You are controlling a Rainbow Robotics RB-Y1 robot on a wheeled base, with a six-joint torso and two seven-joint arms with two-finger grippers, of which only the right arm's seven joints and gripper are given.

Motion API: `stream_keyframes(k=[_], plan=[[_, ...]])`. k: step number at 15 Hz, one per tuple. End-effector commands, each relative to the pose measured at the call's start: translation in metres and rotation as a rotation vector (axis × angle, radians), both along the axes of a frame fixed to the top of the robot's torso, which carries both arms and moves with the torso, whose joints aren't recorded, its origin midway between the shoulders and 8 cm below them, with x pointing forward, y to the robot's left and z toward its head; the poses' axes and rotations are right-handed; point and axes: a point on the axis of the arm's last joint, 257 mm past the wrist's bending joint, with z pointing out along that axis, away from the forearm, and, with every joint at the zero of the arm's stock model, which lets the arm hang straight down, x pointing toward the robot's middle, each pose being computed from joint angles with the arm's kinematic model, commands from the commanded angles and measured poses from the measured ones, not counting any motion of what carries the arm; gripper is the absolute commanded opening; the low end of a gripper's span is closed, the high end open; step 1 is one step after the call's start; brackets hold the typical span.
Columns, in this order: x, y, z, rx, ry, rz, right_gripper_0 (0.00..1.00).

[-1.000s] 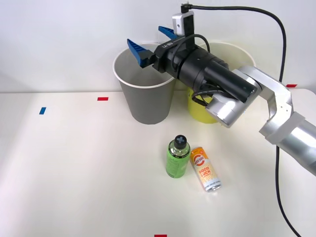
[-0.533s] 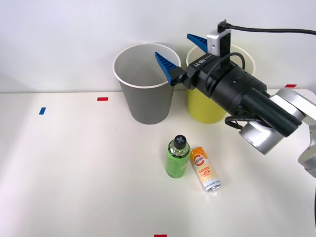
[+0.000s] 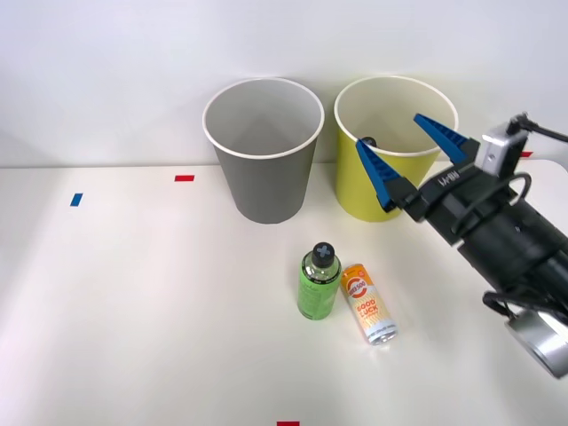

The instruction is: Put cans in the gray bin, plastic bottles in the light green bin

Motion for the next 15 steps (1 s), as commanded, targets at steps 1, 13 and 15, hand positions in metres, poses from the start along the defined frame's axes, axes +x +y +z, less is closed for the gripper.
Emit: stream_keyframes(k=[1, 13, 15], plan=[[-0.032, -0.029, -0.036, 0.099, 0.067, -0.024, 1.0], [-0.097, -0.092, -0.154, 0.282, 0.314, -0.303, 1.0], [-0.104, -0.093, -0.157, 0.301, 0.304, -0.336, 1.0]])
